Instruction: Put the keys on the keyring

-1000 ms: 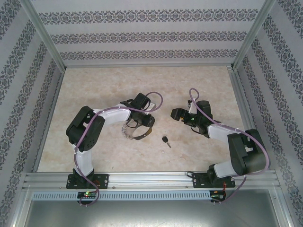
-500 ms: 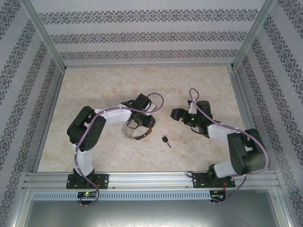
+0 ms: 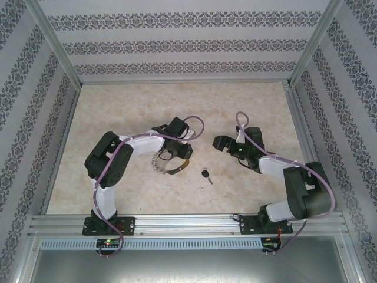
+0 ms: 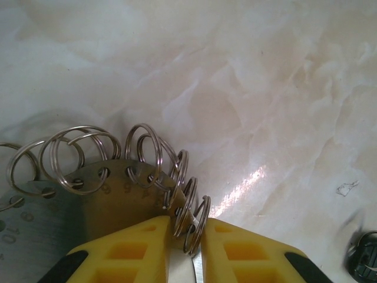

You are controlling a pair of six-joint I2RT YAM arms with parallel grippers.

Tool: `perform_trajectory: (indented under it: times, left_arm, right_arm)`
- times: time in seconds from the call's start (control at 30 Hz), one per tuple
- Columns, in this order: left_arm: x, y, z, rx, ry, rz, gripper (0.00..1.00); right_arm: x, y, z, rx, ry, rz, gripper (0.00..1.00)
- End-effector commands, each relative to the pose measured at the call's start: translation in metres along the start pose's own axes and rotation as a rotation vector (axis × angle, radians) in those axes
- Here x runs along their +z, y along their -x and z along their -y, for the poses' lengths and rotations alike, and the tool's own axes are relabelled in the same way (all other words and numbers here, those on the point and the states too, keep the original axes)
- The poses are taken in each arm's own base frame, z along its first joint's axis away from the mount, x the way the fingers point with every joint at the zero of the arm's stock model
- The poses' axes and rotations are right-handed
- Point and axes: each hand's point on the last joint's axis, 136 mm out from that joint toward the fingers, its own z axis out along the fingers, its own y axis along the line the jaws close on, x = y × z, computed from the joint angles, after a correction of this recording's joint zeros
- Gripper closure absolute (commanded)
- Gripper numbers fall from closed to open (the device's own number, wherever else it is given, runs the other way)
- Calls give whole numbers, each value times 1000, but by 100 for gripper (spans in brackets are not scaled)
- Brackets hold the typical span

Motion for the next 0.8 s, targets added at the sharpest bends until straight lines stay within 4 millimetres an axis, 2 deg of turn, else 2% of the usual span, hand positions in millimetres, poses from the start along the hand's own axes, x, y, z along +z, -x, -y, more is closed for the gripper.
perform_trajectory:
  times: [0.0,0.13,0.37,0.43,0.57,0.63,0.77]
  left_arm:
    - [5,7,5,7,-7,10,79]
    - [9,7,4,4,-5,10,78]
    - [12,6,2,6,5,7,79]
    - [12,6,1,9,11,7,83]
    - [10,6,0,22,15,10,97]
    - [6,7,2,39,14,17,100]
    - [-11,14,10,94,-7,46,100]
  right_arm:
    - [-7,9,5,-2,-37,52,2]
    - [-7,8,-3,-19,4,36,2]
    - [-5,5,-2,-14,12,24,2]
    - [-5,4,-3,-16,21,19,3]
    - [-5,4,-9,-23,47,7,6]
    - [-5,4,-15,-30,75,-3,8]
    - [-7,0,-43,-60,212,-52,19]
